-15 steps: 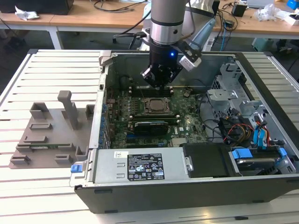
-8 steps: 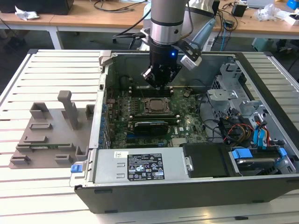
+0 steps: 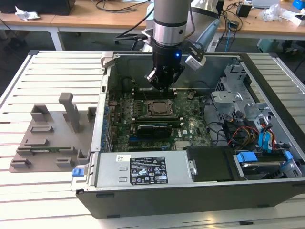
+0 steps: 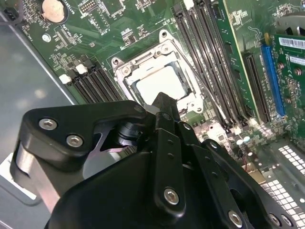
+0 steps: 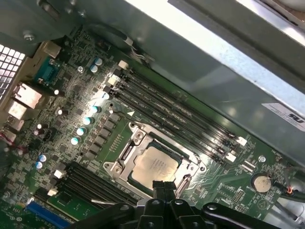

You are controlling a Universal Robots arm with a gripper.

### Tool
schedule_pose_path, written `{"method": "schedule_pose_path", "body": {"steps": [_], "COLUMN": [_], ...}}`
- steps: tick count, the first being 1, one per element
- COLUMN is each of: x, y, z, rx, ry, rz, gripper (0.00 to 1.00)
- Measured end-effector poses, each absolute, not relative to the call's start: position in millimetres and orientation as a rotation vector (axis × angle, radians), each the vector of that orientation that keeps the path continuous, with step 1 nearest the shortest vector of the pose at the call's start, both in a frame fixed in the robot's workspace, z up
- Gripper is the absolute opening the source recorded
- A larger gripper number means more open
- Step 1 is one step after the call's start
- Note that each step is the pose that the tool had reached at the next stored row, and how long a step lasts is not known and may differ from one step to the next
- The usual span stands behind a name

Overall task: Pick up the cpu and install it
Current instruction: 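Install the first cpu locking lever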

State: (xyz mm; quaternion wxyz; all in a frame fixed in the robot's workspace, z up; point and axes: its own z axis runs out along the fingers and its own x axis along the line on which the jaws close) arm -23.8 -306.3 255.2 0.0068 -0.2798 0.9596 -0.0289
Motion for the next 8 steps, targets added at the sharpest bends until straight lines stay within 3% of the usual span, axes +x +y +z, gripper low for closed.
{"method": "schedule_pose_path", "body": {"steps": [8], "x": [-23.8], "y": [-306.3], "z": [255.1], "rx": [-0.989], "ry": [2.964], "rz": [-0.089], "gripper": [0.11]}}
